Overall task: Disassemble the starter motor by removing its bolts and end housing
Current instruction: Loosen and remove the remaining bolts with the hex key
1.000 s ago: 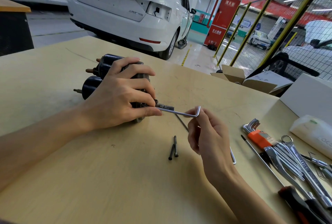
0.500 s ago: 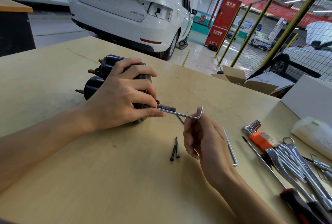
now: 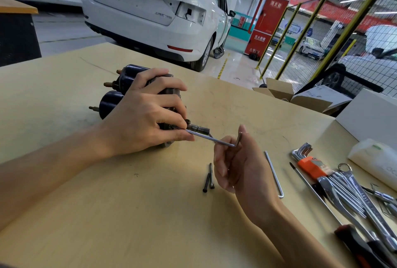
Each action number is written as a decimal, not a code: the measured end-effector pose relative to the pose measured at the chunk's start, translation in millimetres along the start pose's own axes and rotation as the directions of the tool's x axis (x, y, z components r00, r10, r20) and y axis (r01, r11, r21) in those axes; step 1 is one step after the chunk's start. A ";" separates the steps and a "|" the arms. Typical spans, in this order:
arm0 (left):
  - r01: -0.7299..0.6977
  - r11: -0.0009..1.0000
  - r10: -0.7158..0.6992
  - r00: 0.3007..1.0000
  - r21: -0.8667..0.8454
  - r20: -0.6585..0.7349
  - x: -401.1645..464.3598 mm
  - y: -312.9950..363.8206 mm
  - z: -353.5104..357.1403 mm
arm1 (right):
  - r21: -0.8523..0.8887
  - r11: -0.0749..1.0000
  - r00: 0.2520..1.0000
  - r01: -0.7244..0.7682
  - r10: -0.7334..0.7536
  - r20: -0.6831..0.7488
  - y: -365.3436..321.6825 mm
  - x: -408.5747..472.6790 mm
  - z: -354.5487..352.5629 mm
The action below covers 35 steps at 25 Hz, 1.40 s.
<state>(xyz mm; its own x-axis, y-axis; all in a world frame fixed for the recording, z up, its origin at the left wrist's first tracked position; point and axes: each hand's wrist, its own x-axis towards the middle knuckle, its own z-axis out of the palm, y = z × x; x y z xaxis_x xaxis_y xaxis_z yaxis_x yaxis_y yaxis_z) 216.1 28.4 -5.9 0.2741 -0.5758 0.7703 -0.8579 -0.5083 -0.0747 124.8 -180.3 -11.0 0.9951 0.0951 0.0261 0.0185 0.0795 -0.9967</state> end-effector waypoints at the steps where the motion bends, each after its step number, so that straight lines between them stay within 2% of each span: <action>1: 0.001 1.000 -0.001 1.000 0.000 0.000 0.1 0.1 0.1 | -0.001 1.000 1.000 0.013 -0.013 0.005 0.6 -0.4 -0.1; 8: 0.001 1.000 -0.001 1.000 0.002 -0.001 -0.1 0.4 1.2 | -0.057 0.988 0.989 0.146 -0.145 0.011 2.2 -2.2 0.0; 16: -0.001 1.000 0.001 1.000 0.004 0.002 -0.1 -0.4 1.4 | -0.108 0.974 0.980 0.199 -0.201 -0.011 2.5 -3.6 -0.4; 35: 0.003 1.000 -0.003 1.000 -0.006 -0.015 -0.5 0.4 0.8 | -0.240 0.953 0.971 0.183 -0.213 -0.106 -1.8 -6.8 2.7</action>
<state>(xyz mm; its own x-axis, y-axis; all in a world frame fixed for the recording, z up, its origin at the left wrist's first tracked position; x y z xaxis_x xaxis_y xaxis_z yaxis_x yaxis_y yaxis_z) 216.0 27.9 -6.8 0.2699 -0.5650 0.7797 -0.8599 -0.5059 -0.0689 117.7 -178.4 -9.2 0.9729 -0.0299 0.2294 0.2229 -0.1452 -0.9640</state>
